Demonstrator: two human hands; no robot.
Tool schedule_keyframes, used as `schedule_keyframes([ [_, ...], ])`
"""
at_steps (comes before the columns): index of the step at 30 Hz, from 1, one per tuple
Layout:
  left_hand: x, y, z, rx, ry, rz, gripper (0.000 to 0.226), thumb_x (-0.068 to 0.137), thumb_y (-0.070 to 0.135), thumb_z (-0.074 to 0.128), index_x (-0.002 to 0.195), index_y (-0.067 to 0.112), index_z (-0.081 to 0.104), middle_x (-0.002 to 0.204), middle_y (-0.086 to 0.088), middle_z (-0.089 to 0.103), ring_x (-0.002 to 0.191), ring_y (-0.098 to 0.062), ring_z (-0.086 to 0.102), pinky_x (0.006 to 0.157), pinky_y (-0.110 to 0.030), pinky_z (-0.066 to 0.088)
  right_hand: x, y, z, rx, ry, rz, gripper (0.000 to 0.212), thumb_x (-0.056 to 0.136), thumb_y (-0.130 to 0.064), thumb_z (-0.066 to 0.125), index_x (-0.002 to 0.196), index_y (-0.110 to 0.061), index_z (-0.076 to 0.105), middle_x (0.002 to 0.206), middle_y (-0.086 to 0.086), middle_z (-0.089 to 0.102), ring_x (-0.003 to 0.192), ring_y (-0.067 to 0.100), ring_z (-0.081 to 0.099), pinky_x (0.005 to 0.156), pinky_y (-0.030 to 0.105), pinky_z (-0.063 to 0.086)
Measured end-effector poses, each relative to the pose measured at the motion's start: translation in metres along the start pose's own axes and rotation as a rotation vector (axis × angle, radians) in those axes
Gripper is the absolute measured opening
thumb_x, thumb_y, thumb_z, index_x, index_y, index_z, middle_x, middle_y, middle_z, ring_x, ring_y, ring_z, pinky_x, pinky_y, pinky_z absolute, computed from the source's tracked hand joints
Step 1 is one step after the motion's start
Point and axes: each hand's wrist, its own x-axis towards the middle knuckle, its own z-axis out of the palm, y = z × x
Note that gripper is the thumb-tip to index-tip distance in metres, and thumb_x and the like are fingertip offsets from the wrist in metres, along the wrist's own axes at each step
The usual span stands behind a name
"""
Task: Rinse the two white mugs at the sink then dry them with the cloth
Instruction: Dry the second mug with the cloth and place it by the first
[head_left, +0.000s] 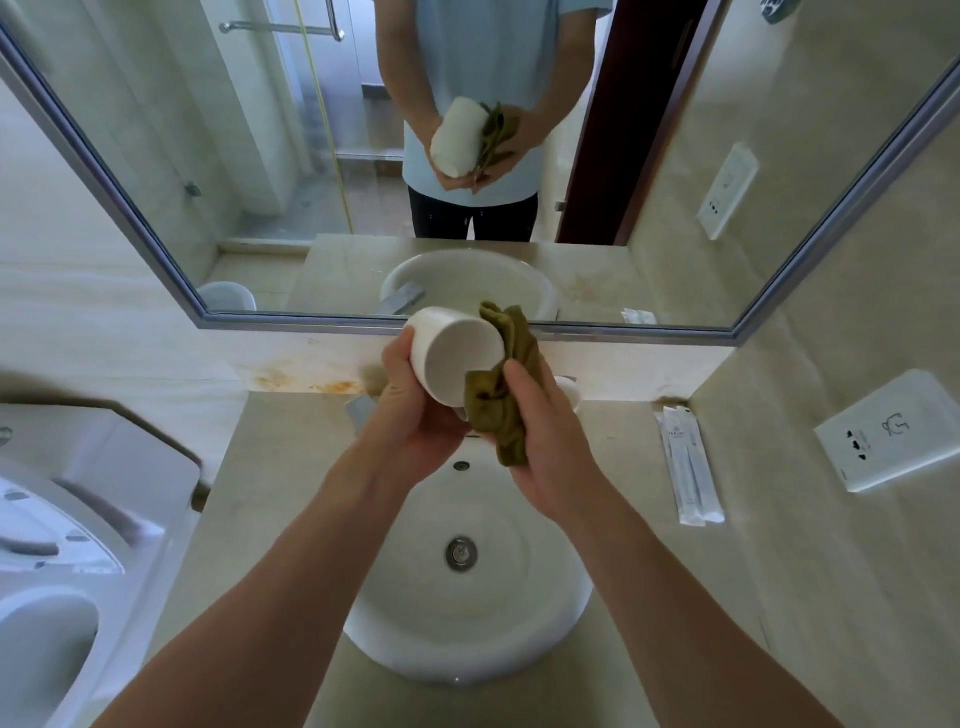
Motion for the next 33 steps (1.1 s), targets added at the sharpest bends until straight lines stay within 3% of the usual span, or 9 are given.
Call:
schedule_keyframes([
  [4,0.001,-0.013,0.01,-0.11,0.012,0.037,0.078,0.096,0.071,0.051,0.145,0.012,0.059,0.124,-0.018,0.076,0.122,-0.034,0.071,0.087,-0.042,0.064,-0.003,0.007,-0.003,-0.325,0.109,-0.06,0.041,0.092,-0.033,0.074,0.129,-0.049,0.064,0.126,-0.004,0.074,0.122,0.023,0.07,0.105,0.06,0.056],
  [8,0.003,-0.02,0.008,0.057,-0.013,0.144,0.079,0.088,0.056,0.065,0.148,0.007,0.053,0.134,-0.021,0.07,0.125,-0.035,0.069,0.095,-0.043,0.062,0.001,0.005,-0.004,-0.138,0.285,-0.019,0.041,0.096,-0.006,0.073,0.134,-0.021,0.069,0.117,0.002,0.079,0.115,0.025,0.075,0.102,0.056,0.06],
  [11,0.007,-0.013,0.003,0.18,-0.068,0.126,0.089,0.079,0.055,0.07,0.152,0.009,0.051,0.138,-0.019,0.068,0.134,-0.037,0.061,0.112,-0.052,0.052,0.0,0.005,-0.005,-0.195,0.337,-0.057,0.039,0.093,-0.006,0.075,0.127,-0.023,0.073,0.117,0.005,0.079,0.113,0.028,0.076,0.097,0.057,0.062],
  [14,0.008,-0.007,0.001,0.226,-0.071,0.066,0.09,0.08,0.06,0.066,0.156,0.015,0.049,0.152,-0.02,0.06,0.147,-0.037,0.051,0.127,-0.054,0.034,0.002,-0.002,-0.005,-0.315,0.388,-0.163,0.037,0.092,-0.002,0.075,0.117,-0.028,0.075,0.105,-0.003,0.081,0.102,0.017,0.077,0.086,0.039,0.067],
  [17,0.006,-0.006,0.009,0.229,-0.054,0.035,0.082,0.09,0.06,0.057,0.158,0.016,0.045,0.159,-0.02,0.053,0.146,-0.035,0.051,0.117,-0.048,0.044,0.004,-0.01,-0.005,-0.515,0.397,-0.333,0.041,0.089,0.003,0.072,0.117,-0.027,0.074,0.098,-0.013,0.077,0.093,0.002,0.073,0.081,0.02,0.063],
  [20,0.005,-0.006,0.018,0.242,0.016,0.013,0.071,0.1,0.056,0.051,0.155,0.011,0.047,0.154,-0.025,0.056,0.138,-0.037,0.058,0.113,-0.053,0.051,0.004,-0.009,-0.01,-0.764,0.416,-0.526,0.046,0.084,0.006,0.073,0.124,-0.016,0.073,0.105,-0.009,0.076,0.097,0.003,0.071,0.086,0.018,0.059],
  [24,-0.001,0.002,0.026,0.242,0.057,-0.094,0.052,0.107,0.044,0.052,0.142,0.006,0.06,0.134,-0.027,0.07,0.123,-0.04,0.069,0.094,-0.055,0.062,0.0,0.003,-0.025,-1.035,0.34,-0.748,0.054,0.076,0.014,0.069,0.127,-0.003,0.069,0.119,0.007,0.071,0.112,0.019,0.067,0.1,0.029,0.057],
  [28,-0.005,0.005,0.028,0.378,0.098,-0.062,0.051,0.095,0.044,0.076,0.131,0.008,0.069,0.127,-0.024,0.074,0.111,-0.036,0.075,0.082,-0.049,0.065,-0.003,0.011,-0.034,-1.181,0.165,-0.747,0.054,0.086,-0.001,0.067,0.139,-0.001,0.062,0.135,0.012,0.066,0.129,0.023,0.061,0.11,0.036,0.052],
  [33,-0.011,0.014,0.022,0.398,0.009,0.016,0.057,0.099,0.04,0.072,0.139,0.0,0.062,0.135,-0.031,0.069,0.127,-0.047,0.067,0.102,-0.063,0.058,-0.006,-0.032,-0.029,-0.894,-0.131,-0.377,0.051,0.105,-0.022,0.064,0.147,-0.045,0.046,0.141,-0.012,0.057,0.125,0.0,0.061,0.099,0.016,0.052],
])
